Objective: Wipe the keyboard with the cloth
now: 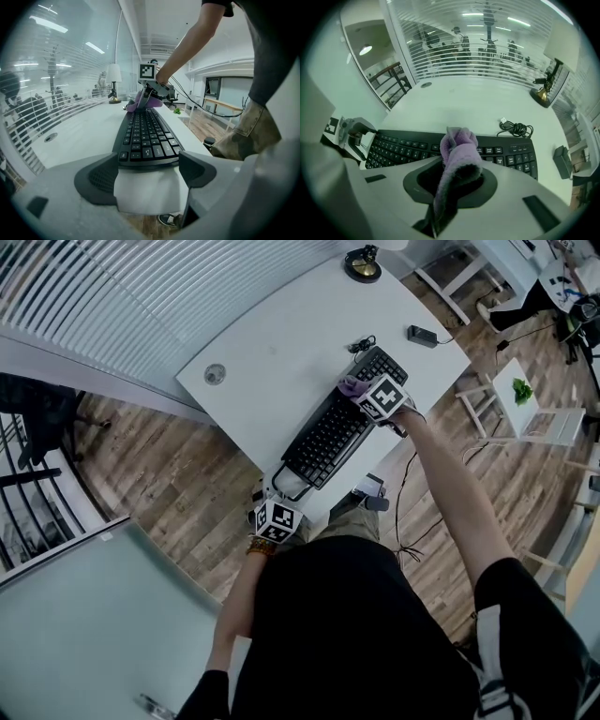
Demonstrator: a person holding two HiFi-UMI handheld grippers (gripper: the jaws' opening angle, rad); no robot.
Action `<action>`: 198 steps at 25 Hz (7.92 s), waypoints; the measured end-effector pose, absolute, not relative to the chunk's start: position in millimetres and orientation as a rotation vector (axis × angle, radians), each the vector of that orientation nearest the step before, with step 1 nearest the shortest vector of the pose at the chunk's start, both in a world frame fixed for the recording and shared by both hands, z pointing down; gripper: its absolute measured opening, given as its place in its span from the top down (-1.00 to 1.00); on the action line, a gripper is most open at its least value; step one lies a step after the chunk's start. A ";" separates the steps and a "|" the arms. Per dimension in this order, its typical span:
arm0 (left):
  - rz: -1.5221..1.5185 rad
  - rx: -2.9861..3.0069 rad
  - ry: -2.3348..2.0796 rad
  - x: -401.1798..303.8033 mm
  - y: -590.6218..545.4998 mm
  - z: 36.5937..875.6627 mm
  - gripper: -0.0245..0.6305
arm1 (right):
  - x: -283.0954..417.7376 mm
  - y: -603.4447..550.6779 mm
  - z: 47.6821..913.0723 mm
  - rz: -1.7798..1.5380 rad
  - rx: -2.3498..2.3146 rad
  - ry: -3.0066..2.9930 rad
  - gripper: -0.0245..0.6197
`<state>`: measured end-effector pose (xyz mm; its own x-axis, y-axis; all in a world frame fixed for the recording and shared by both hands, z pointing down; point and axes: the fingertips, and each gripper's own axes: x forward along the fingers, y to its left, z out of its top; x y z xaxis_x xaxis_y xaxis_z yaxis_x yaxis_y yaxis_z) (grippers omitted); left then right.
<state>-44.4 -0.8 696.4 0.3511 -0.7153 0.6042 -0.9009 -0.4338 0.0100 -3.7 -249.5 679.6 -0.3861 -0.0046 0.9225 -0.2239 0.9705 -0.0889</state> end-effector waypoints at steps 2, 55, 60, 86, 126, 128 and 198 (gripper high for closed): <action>0.759 2.278 -1.426 -44.2 -0.6 696.9 -0.29 | -5.2 -245.0 680.1 0.211 0.199 -1.952 0.75; 0.754 2.277 -1.437 -44.0 -0.2 699.0 -0.30 | -71.2 -34.9 676.1 0.290 -0.072 -2.067 0.76; 0.747 2.277 -1.444 -43.6 -0.3 700.0 -0.30 | -75.2 -19.6 676.7 0.333 -0.095 -2.077 0.76; 0.745 2.285 -1.448 -43.0 -2.7 694.0 -0.30 | 91.9 -392.4 649.1 0.233 0.481 -1.961 0.76; 0.791 2.308 -1.423 -40.4 0.6 697.8 -0.30 | 52.4 -320.3 681.7 0.367 0.382 -1.923 0.77; 0.791 2.308 -1.418 -39.8 0.6 698.6 -0.30 | 49.6 -310.7 681.6 0.369 0.359 -1.926 0.77; 0.786 2.322 -1.433 -43.8 1.0 700.1 -0.30 | -63.6 -3.5 678.2 0.406 -0.053 -2.091 0.77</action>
